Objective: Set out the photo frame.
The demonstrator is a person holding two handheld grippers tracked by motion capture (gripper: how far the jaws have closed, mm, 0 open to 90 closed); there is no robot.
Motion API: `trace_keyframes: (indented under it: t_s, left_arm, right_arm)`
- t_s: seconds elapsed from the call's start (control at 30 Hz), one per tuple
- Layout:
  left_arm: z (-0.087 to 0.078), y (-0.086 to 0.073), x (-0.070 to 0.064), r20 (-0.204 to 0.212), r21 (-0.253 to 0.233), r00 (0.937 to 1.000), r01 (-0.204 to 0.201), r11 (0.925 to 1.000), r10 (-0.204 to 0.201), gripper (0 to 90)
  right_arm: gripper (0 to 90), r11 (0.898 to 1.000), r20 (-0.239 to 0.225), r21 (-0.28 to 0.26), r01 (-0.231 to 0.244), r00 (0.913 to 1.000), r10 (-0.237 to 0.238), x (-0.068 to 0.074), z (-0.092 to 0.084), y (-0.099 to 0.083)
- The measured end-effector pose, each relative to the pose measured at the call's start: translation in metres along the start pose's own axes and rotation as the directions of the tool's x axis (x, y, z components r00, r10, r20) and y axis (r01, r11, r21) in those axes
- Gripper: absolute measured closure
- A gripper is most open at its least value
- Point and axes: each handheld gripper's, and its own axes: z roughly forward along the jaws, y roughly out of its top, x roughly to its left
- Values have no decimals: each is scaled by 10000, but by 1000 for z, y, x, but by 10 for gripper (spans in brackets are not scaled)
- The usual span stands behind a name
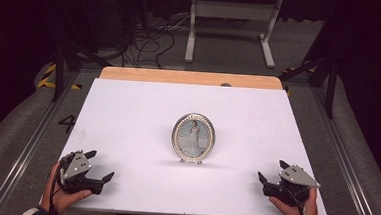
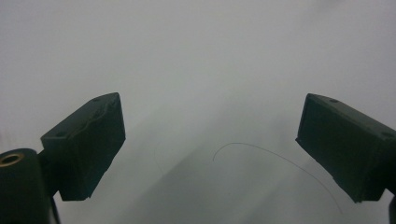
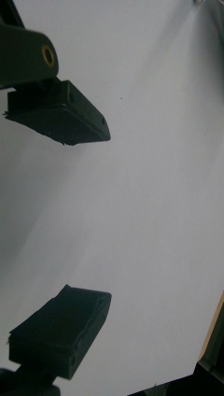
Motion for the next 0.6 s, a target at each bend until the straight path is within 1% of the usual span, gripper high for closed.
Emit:
trace_keyframes:
  t_s: [0.17,0.27,0.43,0.6]
  left_arm:
    - [0,0,0,15,11,10000,-36,10000,36,81]
    - [0,0,0,25,-2,10000,11,10000,-11,81]
    - [1,1,0,25,16,10000,-55,10000,54,81]
    - [2,1,1,-14,43,10000,3,10000,-3,81]
  right_arm:
    - [190,10000,1,-6,8,10000,-8,0,0,0]
    - [190,10000,4,-11,15,10000,-15,0,0,0]
    - [189,10000,1,8,-41,10000,41,-1,0,0]
    - [190,10000,16,4,-68,10000,68,-1,1,-1]
